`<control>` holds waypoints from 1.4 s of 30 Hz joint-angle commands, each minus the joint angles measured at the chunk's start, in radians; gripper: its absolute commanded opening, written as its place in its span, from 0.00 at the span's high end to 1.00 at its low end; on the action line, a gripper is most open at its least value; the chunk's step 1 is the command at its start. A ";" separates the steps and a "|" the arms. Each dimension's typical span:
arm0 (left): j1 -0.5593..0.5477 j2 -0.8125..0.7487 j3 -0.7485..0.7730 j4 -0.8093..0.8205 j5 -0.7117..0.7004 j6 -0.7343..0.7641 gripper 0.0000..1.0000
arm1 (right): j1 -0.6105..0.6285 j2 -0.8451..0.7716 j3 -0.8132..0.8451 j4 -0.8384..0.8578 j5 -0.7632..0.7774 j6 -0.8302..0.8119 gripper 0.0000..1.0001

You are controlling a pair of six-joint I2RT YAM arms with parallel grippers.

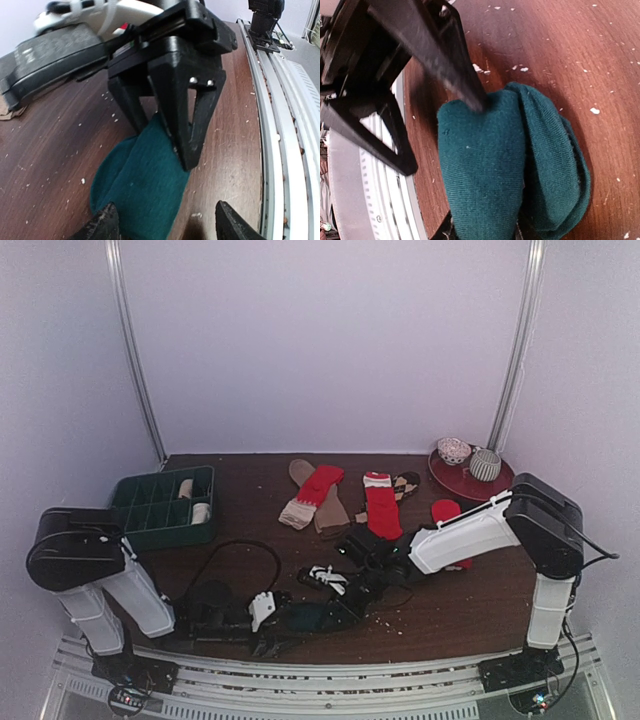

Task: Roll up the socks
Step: Roll a pair of socks at the center of the board.

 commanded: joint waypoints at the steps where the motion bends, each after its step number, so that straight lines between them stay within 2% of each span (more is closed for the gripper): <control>1: 0.003 -0.057 -0.014 -0.009 -0.064 0.008 0.34 | 0.009 0.090 -0.063 -0.187 0.038 -0.015 0.73; 14: 0.003 0.082 0.046 -0.013 -0.036 0.019 0.37 | 0.006 0.102 -0.060 -0.198 0.032 -0.029 0.73; 18: 0.003 0.083 0.051 -0.044 -0.031 0.012 0.62 | 0.004 0.107 -0.059 -0.197 0.032 -0.031 0.73; 22: 0.003 0.080 0.048 -0.056 -0.012 -0.003 0.80 | 0.001 0.112 -0.052 -0.186 0.029 -0.028 0.70; 25: 0.004 0.085 0.061 -0.100 -0.016 -0.042 1.00 | 0.001 0.115 -0.046 -0.174 0.030 -0.025 0.68; 32: 0.006 0.123 0.117 -0.315 -0.021 -0.184 1.00 | -0.001 0.057 -0.040 -0.088 0.071 -0.018 0.63; 37: 0.009 0.166 0.130 -0.415 -0.008 -0.272 1.00 | -0.011 -0.188 -0.205 0.219 0.207 -0.035 0.50; 42: 0.012 0.215 0.120 -0.426 0.017 -0.326 1.00 | -0.004 -0.402 -0.353 0.420 0.342 -0.133 0.45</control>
